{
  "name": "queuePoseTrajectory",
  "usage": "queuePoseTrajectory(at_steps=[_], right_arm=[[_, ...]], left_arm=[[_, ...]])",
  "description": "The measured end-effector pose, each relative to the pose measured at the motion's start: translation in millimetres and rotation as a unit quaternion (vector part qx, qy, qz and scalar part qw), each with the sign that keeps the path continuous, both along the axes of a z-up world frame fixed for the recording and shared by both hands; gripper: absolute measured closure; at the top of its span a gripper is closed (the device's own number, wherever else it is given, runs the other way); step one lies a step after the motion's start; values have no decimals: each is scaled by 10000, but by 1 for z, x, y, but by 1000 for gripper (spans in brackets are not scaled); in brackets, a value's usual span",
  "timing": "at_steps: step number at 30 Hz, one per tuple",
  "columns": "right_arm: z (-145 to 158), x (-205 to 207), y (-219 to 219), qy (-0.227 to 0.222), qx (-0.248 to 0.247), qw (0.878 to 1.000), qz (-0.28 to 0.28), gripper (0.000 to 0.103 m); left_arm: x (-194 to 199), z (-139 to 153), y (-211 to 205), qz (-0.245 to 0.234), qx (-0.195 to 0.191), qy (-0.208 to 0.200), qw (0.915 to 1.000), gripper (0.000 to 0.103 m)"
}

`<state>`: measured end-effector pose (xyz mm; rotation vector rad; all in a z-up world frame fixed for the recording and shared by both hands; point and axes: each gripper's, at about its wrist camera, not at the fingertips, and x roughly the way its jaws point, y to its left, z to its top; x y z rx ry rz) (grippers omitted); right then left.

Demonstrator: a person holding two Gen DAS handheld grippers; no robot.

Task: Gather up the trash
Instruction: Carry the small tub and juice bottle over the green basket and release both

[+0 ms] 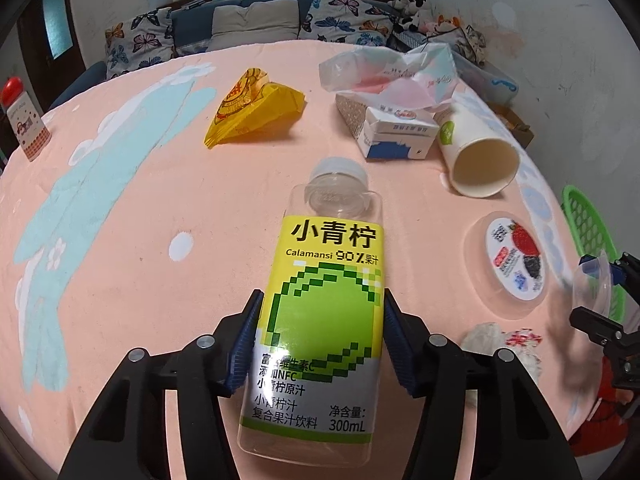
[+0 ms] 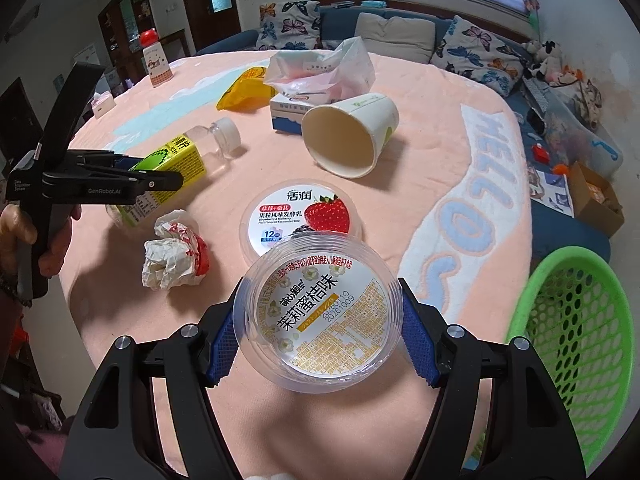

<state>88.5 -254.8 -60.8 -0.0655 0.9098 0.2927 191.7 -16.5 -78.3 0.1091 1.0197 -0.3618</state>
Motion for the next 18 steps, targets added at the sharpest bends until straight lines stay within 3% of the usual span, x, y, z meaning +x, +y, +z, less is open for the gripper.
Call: queuePoseTrajectory(at_steps=[9, 18], right_arm=[[13, -6, -17, -169, -59, 9997, -181, 33], [23, -18, -60, -308, -97, 9969, -718, 33]], left_arm=[[-24, 36, -10, -122, -247, -322, 9991, 50], [-37, 63, -35, -356, -463, -519, 9969, 50]])
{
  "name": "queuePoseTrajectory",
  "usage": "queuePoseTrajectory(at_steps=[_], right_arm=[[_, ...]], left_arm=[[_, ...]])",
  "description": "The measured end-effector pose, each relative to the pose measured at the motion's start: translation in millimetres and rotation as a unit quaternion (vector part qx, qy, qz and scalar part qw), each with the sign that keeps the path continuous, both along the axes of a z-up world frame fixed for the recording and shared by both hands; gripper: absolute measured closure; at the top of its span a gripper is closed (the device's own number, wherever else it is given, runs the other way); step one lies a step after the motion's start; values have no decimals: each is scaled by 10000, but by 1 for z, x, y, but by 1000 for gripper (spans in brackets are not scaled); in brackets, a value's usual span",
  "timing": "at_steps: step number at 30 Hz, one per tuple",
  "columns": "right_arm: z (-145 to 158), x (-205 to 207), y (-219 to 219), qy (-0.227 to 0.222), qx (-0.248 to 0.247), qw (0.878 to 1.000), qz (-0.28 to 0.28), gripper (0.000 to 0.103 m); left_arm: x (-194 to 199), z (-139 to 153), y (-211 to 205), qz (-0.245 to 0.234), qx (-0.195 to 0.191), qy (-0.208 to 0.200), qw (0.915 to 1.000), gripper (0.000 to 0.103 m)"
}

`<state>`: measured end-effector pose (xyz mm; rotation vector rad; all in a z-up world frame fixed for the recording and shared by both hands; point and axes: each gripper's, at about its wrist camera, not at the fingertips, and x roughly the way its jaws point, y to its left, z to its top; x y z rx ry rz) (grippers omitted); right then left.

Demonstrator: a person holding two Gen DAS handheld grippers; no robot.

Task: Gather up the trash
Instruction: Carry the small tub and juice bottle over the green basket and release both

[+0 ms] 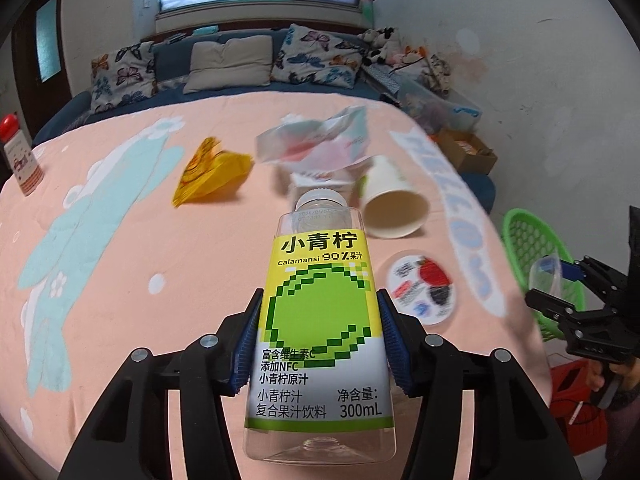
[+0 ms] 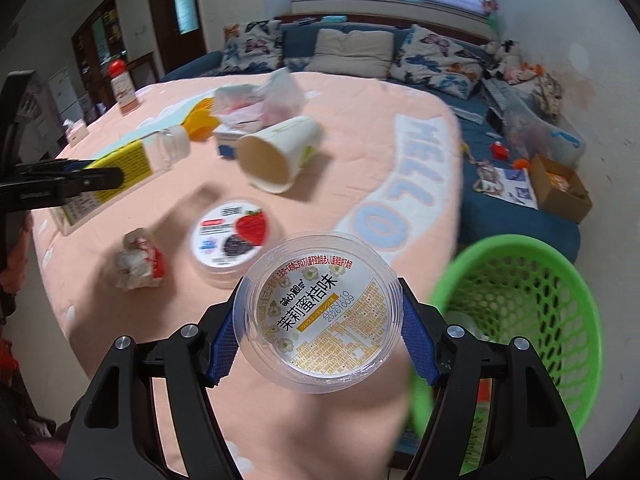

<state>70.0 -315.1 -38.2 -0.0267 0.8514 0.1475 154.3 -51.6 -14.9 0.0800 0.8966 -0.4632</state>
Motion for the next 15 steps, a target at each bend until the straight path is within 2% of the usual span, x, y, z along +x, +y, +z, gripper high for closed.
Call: queuePoseTrajectory(at_steps=[6, 15], right_arm=[[0, -9, -45, 14, -221, 9984, -525, 33], [-13, -26, -118, 247, -401, 9897, -1355, 33]], left_arm=[[-10, 19, -35, -347, -137, -150, 9992, 50], [-19, 33, -112, -1026, -261, -214, 9941, 50]])
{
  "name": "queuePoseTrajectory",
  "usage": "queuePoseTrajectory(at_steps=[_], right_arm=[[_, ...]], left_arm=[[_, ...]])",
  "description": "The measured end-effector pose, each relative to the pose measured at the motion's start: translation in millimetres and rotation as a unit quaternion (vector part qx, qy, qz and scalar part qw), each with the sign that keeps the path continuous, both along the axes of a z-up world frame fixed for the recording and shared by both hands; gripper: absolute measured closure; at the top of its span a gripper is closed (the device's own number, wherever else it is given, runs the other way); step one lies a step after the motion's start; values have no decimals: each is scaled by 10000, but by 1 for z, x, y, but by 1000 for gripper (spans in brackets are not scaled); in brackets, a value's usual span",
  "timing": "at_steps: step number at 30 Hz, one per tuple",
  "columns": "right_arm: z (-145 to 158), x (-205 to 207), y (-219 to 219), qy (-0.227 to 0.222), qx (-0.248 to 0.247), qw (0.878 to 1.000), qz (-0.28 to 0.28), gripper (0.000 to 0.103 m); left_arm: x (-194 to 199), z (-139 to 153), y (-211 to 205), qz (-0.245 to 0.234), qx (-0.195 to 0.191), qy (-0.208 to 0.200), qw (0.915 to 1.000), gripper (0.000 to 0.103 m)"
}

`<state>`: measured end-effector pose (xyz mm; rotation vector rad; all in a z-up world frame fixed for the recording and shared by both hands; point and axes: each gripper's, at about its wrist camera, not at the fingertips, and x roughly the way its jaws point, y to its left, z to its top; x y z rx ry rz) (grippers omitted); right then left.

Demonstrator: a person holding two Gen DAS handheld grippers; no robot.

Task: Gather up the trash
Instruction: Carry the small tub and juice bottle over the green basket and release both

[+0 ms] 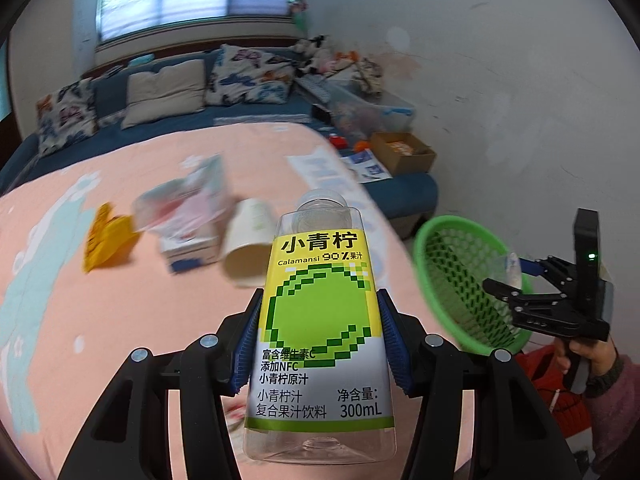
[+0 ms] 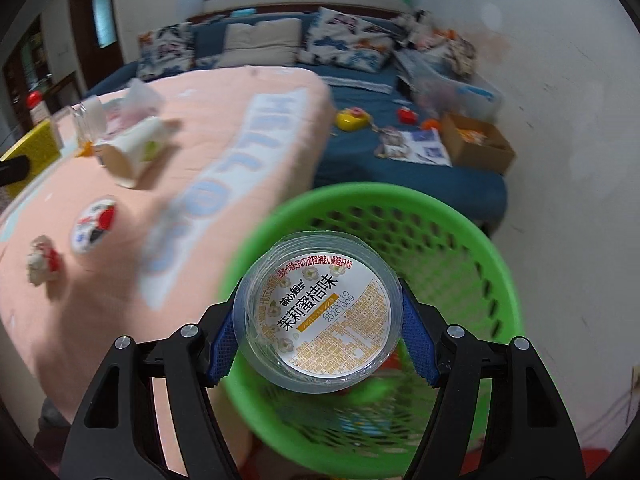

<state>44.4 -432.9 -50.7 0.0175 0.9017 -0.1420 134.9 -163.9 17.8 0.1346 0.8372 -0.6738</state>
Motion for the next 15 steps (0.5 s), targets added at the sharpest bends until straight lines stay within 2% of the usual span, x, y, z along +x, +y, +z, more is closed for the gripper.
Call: queuePoseTrajectory(at_steps=[6, 10, 15], right_arm=[[-14, -11, -34, 179, 75, 9990, -393, 31], [-18, -17, -46, 196, 63, 9982, -560, 23], [-19, -28, -58, 178, 122, 9974, -684, 22]], left_arm=[[-7, 0, -53, -444, -17, 26, 9990, 50], [-10, -5, -81, -666, -21, 122, 9977, 50], [-14, -12, -118, -875, -48, 200, 9960, 50]])
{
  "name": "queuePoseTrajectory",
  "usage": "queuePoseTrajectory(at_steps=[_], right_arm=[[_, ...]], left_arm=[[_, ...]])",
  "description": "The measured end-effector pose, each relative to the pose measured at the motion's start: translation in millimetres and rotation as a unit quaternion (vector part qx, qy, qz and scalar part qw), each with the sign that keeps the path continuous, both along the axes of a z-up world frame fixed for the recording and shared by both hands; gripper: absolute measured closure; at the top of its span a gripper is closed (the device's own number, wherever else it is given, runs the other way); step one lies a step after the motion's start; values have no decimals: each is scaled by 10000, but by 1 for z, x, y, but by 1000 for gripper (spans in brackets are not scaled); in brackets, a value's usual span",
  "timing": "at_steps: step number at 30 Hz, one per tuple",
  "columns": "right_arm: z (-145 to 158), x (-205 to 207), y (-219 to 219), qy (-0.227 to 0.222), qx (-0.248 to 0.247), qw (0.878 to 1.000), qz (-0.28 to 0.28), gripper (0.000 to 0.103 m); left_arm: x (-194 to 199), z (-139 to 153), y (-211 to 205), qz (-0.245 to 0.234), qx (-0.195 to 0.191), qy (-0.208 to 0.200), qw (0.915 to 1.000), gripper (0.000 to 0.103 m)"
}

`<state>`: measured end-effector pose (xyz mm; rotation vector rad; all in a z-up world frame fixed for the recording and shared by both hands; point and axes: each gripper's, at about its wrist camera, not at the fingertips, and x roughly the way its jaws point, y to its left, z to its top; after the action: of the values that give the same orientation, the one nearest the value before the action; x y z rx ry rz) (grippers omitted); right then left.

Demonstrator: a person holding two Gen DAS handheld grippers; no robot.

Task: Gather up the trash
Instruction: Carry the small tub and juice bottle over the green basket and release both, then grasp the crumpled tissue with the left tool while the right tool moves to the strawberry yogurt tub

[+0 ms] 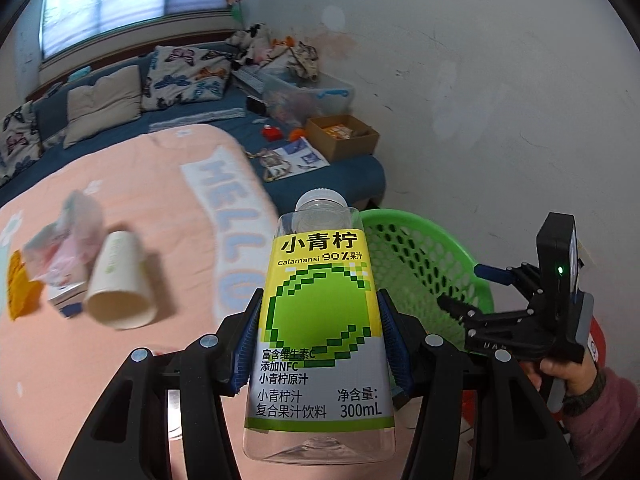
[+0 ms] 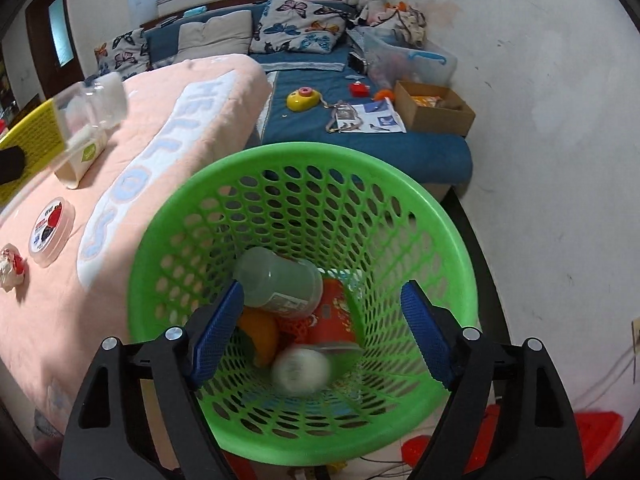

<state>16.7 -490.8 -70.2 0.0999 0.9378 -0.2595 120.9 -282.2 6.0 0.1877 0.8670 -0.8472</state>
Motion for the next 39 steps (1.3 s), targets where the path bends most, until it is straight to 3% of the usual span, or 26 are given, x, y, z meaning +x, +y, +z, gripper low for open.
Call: queuePoseTrajectory(at_steps=[11, 18, 21, 23, 30, 39], right_arm=[[11, -31, -8, -177, -6, 9998, -93, 22], [17, -44, -11, -271, 19, 9996, -111, 22], [19, -46, -10, -290, 55, 9995, -109, 22], [20, -46, -8, -296, 38, 9995, -98, 22], [26, -44, 5, -364, 120, 9992, 67, 22], [37, -22, 44, -543, 248, 9965, 583, 22]], left_arm=[[-13, -23, -64, -367, 2, 163, 9992, 50], [-14, -39, -77, -449, -21, 346, 9984, 49], [-15, -41, -78, -451, -51, 239, 9987, 38], [-17, -39, -79, -483, -110, 197, 9986, 35], [-22, -24, -50, -312, -88, -14, 9995, 33], [-15, -11, 29, 533, 268, -361, 9976, 33]])
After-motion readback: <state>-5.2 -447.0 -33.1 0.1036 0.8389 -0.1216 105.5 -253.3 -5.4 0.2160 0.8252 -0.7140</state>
